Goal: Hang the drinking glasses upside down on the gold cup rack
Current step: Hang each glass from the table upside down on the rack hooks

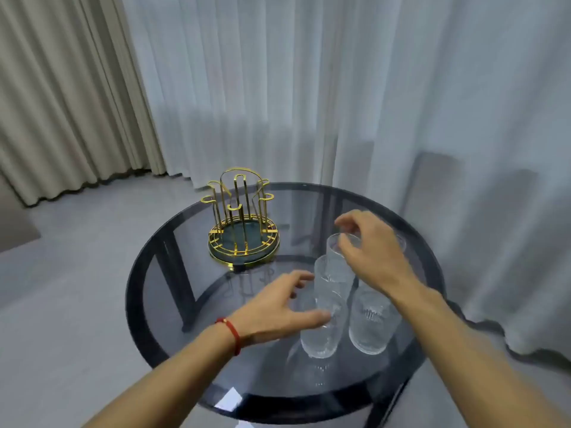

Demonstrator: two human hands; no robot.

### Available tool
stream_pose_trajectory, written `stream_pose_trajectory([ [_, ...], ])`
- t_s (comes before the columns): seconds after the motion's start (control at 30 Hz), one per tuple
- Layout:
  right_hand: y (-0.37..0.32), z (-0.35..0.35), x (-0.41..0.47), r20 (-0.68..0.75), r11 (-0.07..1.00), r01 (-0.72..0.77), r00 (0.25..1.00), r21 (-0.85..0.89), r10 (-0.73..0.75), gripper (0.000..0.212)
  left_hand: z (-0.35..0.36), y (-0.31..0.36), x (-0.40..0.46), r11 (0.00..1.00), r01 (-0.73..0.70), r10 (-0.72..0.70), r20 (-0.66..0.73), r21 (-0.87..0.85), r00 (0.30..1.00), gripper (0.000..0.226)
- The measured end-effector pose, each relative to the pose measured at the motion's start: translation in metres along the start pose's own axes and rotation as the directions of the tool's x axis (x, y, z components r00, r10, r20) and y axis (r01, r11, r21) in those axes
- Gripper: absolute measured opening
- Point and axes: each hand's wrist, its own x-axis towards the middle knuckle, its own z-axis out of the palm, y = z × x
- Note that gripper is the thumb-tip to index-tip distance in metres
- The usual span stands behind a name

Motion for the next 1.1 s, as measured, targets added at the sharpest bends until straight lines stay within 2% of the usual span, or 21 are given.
stream_pose_trajectory([
  [0.1,0.002,-0.007,-0.051,-0.232,0.975,-0.027,0.969,0.221,0.079,0.025,0.033,0.01,-0.012,0.989,-0.044,0.056,-0.078,0.144,0.995,0.097],
  [0.17,0.002,-0.006,-0.086,-0.266,0.963,-0.018,0.959,0.27,0.092,0.027,0.049,0.013,-0.012,0.986,-0.045,0.075,-0.187,0.159,0.979,0.091],
  [0.23,0.005,-0.006,-0.106,-0.249,0.95,-0.043,0.961,0.31,0.125,0.028,0.045,0.018,-0.01,0.99,0.013,0.029,-0.296,0.14,0.955,0.087],
  [0.3,0.003,-0.011,-0.112,-0.196,0.93,-0.078,0.968,0.359,0.157,0.029,0.034,0.021,-0.012,0.994,0.094,-0.069,-0.372,0.049,0.926,0.085],
  [0.37,-0.003,-0.013,-0.107,-0.11,0.92,-0.093,0.983,0.382,0.145,0.029,0.018,0.025,-0.015,0.971,0.122,-0.201,-0.435,-0.204,0.878,0.079],
  [0.43,-0.017,-0.01,-0.093,-0.012,0.928,-0.091,0.995,0.362,0.102,0.022,0.0,0.028,-0.016,0.821,0.014,-0.316,-0.434,-0.571,0.844,0.068],
  [0.47,-0.025,-0.005,-0.082,0.035,0.937,-0.085,0.996,0.34,0.078,0.021,-0.009,0.028,-0.015,0.693,-0.062,-0.341,-0.402,-0.718,0.85,0.065],
  [0.5,-0.034,0.001,-0.07,0.108,0.943,-0.102,0.992,0.317,0.071,0.03,-0.015,0.026,-0.013,0.567,-0.125,-0.336,-0.368,-0.814,0.867,0.063],
  [0.57,-0.049,0.012,-0.043,0.252,0.917,-0.223,0.957,0.331,0.142,0.055,-0.024,0.022,-0.009,0.408,-0.229,-0.27,-0.356,-0.884,0.894,0.06],
  [0.6,-0.054,0.019,-0.029,0.315,0.892,-0.284,0.933,0.351,0.173,0.059,-0.026,0.018,-0.005,0.361,-0.26,-0.247,-0.361,-0.895,0.899,0.059],
  [0.67,-0.056,0.031,-0.003,0.397,0.878,-0.341,0.897,0.335,0.197,0.055,-0.027,0.005,0.003,0.294,-0.292,-0.253,-0.368,-0.91,0.895,0.064],
  [0.73,-0.051,0.042,0.017,0.438,0.843,-0.388,0.874,0.372,0.209,0.044,-0.029,-0.009,0.013,0.272,-0.303,-0.234,-0.368,-0.913,0.9,0.066],
  [0.8,-0.044,0.052,0.033,0.497,0.76,-0.473,0.837,0.446,0.23,0.031,-0.031,-0.028,0.02,0.297,-0.303,-0.207,-0.371,-0.905,0.905,0.057],
  [0.83,-0.04,0.055,0.04,0.514,0.73,-0.494,0.827,0.471,0.228,0.028,-0.032,-0.038,0.024,0.349,-0.295,-0.212,-0.382,-0.889,0.9,0.054],
  [0.87,-0.034,0.057,0.047,0.512,0.73,-0.492,0.829,0.475,0.226,0.026,-0.032,-0.05,0.027,0.464,-0.267,-0.248,-0.413,-0.845,0.876,0.052],
  [0.9,-0.027,0.057,0.055,0.491,0.751,-0.473,0.841,0.46,0.229,0.026,-0.03,-0.063,0.031,0.629,-0.204,-0.295,-0.473,-0.751,0.83,0.05],
  [0.93,-0.019,0.056,0.062,0.453,0.778,-0.447,0.859,0.442,0.236,0.025,-0.028,-0.079,0.034,0.792,-0.099,-0.335,-0.563,-0.603,0.755,0.044],
  [0.97,-0.012,0.053,0.069,0.409,0.796,-0.426,0.878,0.43,0.249,0.025,-0.026,-0.096,0.035,0.901,0.028,-0.335,-0.655,-0.432,0.677,0.035],
  [1.0,-0.005,0.048,0.078,0.365,0.8,-0.415,0.893,0.434,0.265,0.024,-0.024,-0.112,0.037,0.946,0.157,-0.315,-0.697,-0.283,0.644,0.033],
  [1.03,0.001,0.044,0.087,0.321,0.793,-0.409,0.904,0.451,0.283,0.024,-0.022,-0.127,0.039,0.952,0.257,-0.296,-0.703,-0.164,0.647,0.043],
  [1.1,0.012,0.038,0.11,0.215,0.764,-0.391,0.921,0.514,0.326,0.026,-0.019,-0.149,0.043,0.94,0.341,-0.233,-0.666,0.034,0.709,0.065],
])
